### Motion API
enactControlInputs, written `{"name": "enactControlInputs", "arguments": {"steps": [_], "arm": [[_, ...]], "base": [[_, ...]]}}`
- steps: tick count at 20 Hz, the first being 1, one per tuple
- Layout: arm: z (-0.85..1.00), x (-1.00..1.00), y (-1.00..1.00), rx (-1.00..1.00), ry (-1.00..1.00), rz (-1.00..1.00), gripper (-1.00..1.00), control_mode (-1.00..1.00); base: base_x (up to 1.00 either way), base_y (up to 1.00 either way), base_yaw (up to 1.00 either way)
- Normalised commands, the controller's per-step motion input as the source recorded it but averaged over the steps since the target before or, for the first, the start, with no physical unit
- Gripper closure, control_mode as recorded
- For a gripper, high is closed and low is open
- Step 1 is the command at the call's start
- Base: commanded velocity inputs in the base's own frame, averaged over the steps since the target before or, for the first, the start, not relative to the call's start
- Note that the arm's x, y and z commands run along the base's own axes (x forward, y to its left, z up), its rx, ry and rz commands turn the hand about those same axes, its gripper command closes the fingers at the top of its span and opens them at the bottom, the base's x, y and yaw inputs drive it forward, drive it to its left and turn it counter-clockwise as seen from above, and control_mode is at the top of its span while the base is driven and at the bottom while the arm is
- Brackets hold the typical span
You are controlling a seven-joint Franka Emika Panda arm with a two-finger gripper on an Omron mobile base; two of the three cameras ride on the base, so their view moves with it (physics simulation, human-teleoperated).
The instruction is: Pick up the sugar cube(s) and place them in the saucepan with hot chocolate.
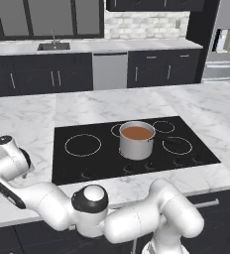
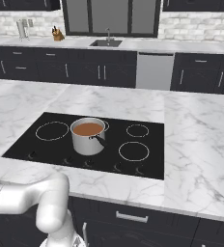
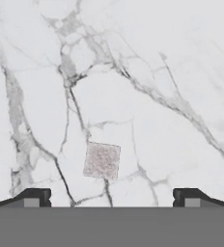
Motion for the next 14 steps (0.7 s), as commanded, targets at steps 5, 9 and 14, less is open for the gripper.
{"name": "enactControlInputs", "arguments": {"steps": [5,9,14], "arm": [[-0.09,0.23,0.17,0.0,0.0,0.0,-1.0,-1.0],[-0.14,0.21,0.08,0.0,0.0,0.0,-1.0,-1.0],[-0.2,0.0,0.0,0.0,0.0,0.0,-1.0,-1.0]], "base": [[0.0,0.0,0.0],[0.0,0.0,0.0],[0.0,0.0,0.0]]}}
